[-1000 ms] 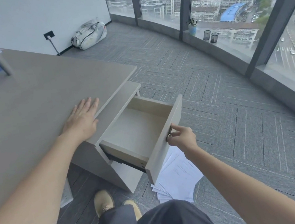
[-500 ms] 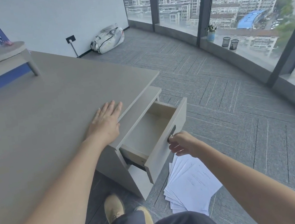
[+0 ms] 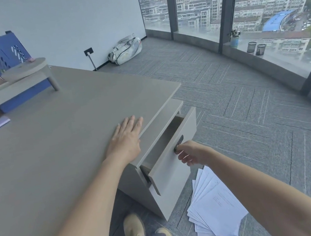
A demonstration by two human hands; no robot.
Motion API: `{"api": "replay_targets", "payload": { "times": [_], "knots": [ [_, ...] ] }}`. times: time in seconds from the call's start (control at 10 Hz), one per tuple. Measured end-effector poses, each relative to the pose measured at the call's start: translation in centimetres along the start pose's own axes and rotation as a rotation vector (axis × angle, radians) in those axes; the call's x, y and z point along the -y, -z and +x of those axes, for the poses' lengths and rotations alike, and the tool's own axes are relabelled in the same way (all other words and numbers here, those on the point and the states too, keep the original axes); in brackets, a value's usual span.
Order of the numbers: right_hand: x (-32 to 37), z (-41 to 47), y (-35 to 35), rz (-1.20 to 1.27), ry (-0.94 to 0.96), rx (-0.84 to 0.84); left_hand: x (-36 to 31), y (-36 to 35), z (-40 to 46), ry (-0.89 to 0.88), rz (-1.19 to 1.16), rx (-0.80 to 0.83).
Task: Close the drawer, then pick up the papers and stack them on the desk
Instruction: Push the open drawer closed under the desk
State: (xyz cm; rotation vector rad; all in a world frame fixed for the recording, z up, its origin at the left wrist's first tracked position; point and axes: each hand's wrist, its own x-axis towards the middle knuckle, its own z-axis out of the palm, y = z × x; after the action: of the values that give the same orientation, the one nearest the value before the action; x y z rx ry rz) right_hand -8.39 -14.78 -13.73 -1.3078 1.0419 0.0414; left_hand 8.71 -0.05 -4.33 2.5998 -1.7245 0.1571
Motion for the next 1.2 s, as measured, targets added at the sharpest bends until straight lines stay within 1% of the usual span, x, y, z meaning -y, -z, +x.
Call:
{"api": "replay_targets", "payload": {
  "times": [0.3, 0.7, 0.9, 1.0, 1.1, 1.2],
  "knots": [
    [1.7, 2.7, -2.1, 0.023, -0.016, 0.039, 0.0, 0.0, 0.0, -0.004, -0.005, -0.014],
    [2.4, 4.6, -3.7, 0.051, 0.016, 0.061, -0.1, -0.1, -0.1, 0.008, 0.003, -0.016],
    [2.5, 4.7, -4.2, -0.013, 0.043, 0.01, -0.1, -0.2, 0.0, 0.011, 0.007, -0.015],
    [2.6, 4.3, -4.4, -0.123, 0.089, -0.031, -0.1, -0.3, 0.0, 0.013, 0.016, -0.02],
    [2.1, 4.4, -4.7, -0.498, 0.277, -0.159, 0.0, -0.4, 0.0, 0.014, 0.014, -0.026],
    [0.6, 4.6, -4.8, -0.733, 0.412, -0.309, -0.1, -0.4, 0.0, 0.02, 0.017, -0.029]
  ]
}}
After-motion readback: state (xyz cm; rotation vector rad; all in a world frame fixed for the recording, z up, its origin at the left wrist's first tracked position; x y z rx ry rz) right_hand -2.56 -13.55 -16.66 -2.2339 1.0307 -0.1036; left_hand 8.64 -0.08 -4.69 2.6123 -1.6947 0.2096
